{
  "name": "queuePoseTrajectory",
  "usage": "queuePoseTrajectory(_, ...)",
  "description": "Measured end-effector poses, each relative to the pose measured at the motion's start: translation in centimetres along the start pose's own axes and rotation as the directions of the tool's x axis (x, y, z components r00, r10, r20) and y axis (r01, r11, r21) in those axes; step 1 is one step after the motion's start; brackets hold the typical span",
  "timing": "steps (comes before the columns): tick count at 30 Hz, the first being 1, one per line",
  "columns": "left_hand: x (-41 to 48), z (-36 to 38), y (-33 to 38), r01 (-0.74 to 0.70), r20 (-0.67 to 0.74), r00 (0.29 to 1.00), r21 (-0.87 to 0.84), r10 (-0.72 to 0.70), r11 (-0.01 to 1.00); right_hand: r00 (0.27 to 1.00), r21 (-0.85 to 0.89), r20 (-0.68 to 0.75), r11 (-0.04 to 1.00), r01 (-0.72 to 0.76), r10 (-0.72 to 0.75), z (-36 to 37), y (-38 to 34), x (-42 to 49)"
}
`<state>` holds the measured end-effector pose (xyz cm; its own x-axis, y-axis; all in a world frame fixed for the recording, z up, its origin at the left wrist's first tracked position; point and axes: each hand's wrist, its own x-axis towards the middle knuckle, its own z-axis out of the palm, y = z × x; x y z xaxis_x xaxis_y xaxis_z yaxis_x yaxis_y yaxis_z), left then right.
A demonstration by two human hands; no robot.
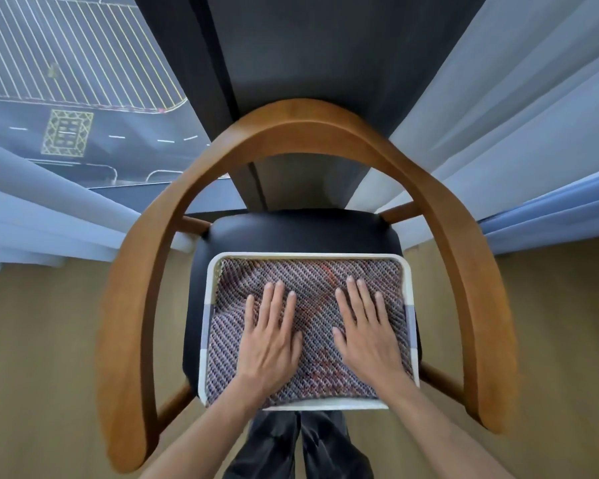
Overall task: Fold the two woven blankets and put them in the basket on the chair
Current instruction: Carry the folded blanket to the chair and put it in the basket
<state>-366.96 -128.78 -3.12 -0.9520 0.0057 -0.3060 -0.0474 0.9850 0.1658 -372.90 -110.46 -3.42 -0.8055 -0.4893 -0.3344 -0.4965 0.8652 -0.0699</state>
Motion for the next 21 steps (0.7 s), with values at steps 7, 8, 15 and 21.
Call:
queuePoseTrajectory(7,-0.9,3.2,-3.9,-0.087,0.16,0.984,0.074,0.075,0.993,0.983,-0.039,0.166,0.997,-0.07,0.075,2.0,3.1,1.0)
queuePoseTrajectory(8,-0.6,3.0,-3.7,-0.073,0.159,0.985,0.066,0.062,0.995,0.983,-0.034,0.163,0.997,-0.075,0.079,1.9,2.9,1.2)
queuePoseTrajectory(15,-3.5,0.9,-5.3,-0.044,0.074,0.996,0.068,0.039,0.997,0.992,0.006,0.078,0.994,-0.105,0.104,2.4,2.4,-3.2)
queuePoseTrajectory(21,-2.6,3.7,-5.4,0.005,0.085,0.996,0.036,-0.008,0.999,0.991,-0.014,0.062,0.993,-0.119,0.119,4.7,2.2,-2.0)
